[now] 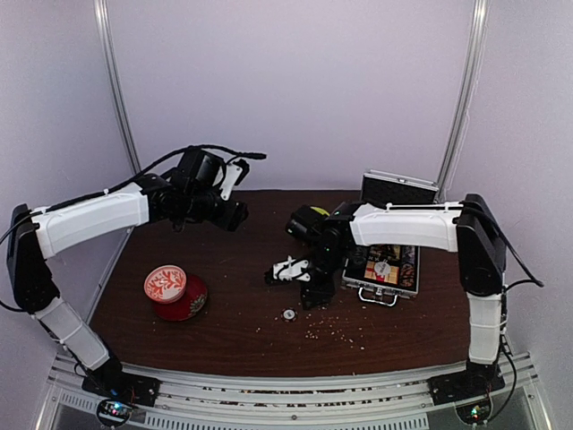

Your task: Pack up texas hold em set

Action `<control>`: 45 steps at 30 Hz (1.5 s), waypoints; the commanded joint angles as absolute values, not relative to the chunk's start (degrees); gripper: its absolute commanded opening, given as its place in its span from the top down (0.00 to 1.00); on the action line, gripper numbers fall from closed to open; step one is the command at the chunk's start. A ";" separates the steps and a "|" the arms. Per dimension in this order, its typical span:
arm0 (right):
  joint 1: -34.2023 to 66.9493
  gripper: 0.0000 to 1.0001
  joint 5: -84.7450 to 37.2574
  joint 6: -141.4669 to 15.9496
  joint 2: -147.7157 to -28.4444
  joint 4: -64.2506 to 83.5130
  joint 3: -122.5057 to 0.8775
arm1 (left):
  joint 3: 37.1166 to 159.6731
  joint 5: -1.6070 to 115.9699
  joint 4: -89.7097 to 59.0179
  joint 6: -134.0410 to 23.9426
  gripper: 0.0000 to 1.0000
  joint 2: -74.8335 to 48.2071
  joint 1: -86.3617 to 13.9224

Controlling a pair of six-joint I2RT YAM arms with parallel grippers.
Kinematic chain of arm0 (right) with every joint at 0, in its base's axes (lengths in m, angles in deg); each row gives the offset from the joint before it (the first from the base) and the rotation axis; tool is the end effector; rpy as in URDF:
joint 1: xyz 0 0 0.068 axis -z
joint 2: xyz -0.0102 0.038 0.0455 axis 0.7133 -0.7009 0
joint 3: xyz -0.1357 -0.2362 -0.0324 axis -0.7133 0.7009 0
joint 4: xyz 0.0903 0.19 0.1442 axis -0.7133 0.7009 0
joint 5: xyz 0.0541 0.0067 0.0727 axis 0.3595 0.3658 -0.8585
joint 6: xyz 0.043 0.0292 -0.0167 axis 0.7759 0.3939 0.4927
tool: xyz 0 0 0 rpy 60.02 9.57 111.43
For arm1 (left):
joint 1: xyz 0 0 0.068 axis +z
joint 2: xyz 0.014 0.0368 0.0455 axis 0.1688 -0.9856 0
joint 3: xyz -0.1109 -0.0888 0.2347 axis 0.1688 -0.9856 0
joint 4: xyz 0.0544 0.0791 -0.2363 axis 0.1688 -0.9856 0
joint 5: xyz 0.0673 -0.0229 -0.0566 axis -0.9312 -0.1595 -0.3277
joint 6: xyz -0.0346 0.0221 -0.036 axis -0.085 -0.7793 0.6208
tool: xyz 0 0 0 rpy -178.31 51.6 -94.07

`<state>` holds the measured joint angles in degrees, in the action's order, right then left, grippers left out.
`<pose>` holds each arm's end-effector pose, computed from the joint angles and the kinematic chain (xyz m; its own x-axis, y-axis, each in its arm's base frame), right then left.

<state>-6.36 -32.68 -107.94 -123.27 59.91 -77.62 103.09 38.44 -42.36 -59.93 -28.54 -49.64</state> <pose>0.2440 0.3276 0.2051 0.0297 -0.9255 -0.3777 -0.9972 -0.0533 0.0521 0.2760 -0.2223 0.3119 -0.5370 0.2998 -0.7885 0.4627 0.8863 0.0218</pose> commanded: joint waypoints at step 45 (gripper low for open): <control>-13.31 0.46 -26.20 -107.37 -138.13 64.97 -90.84 | 102.51 37.51 -40.74 -60.30 0.40 -26.32 -49.68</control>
